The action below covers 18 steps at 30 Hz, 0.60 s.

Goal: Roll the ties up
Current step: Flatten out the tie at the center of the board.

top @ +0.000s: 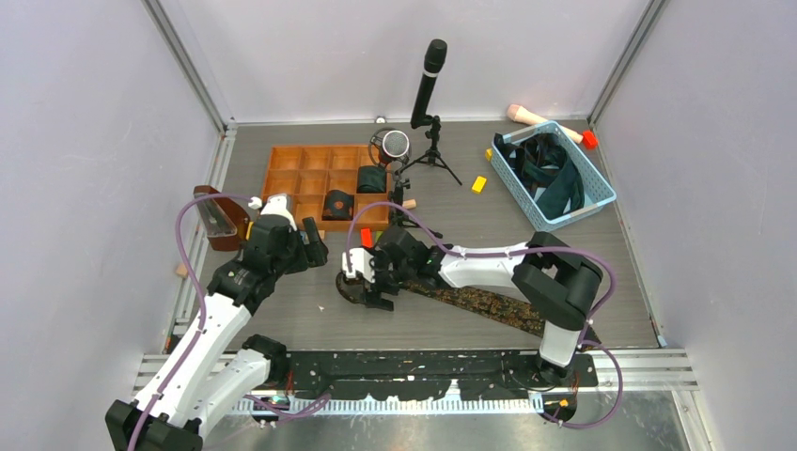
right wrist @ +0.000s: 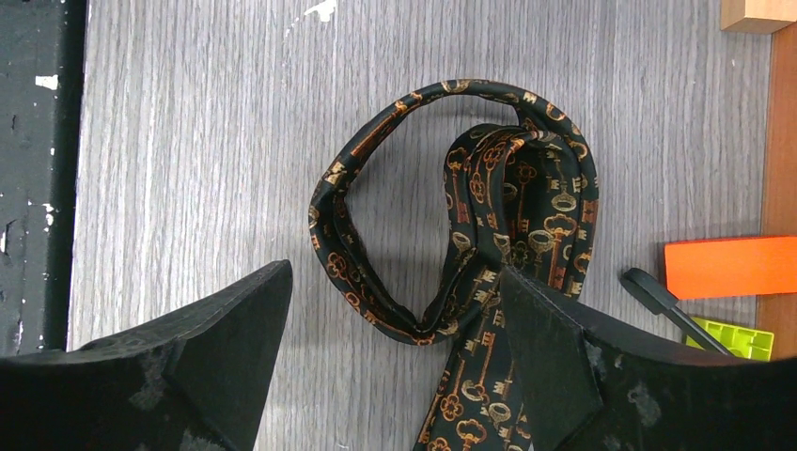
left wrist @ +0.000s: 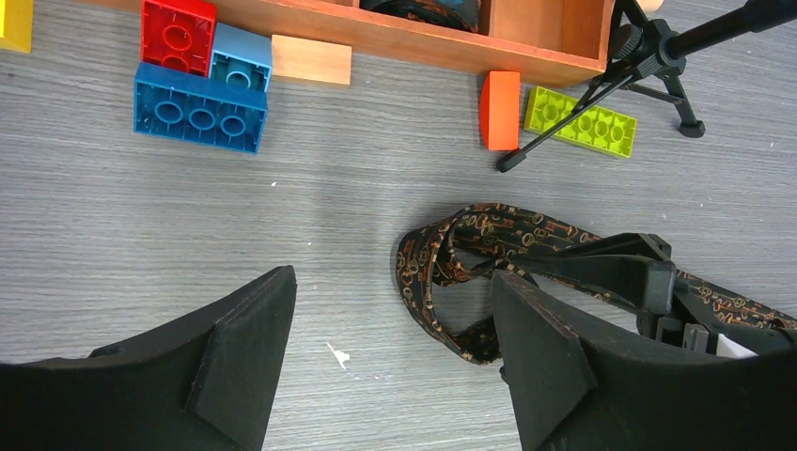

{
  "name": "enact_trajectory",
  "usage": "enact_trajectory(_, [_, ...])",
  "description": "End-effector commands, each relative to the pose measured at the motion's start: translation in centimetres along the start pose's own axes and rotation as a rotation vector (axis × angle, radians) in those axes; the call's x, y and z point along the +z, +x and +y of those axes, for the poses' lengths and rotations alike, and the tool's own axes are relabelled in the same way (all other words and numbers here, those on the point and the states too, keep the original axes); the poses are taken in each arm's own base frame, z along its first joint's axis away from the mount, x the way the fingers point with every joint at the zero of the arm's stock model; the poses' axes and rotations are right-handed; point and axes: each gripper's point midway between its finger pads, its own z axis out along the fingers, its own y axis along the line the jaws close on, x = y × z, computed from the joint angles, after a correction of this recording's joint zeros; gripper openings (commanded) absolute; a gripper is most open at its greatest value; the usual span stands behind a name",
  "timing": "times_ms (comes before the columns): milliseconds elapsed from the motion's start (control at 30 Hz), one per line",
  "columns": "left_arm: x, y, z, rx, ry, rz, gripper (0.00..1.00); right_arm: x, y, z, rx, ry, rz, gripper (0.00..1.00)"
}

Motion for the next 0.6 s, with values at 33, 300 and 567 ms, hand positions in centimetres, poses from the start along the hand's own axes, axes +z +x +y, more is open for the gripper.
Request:
enact_trajectory(33, [0.0,-1.1,-0.2,0.004,0.009,-0.042,0.79,-1.7,-3.5,-1.3,-0.067,0.067,-0.096,0.87])
enact_trajectory(300, [0.2,-0.8,-0.1,0.006,0.005,-0.03,0.79,-1.9,-3.3,-1.3,-0.083,0.07,-0.091,0.87])
enact_trajectory(567, [0.1,-0.9,0.0,0.006,0.004,-0.038,0.79,-0.9,-2.3,-0.8,-0.064,0.025,-0.06,0.87])
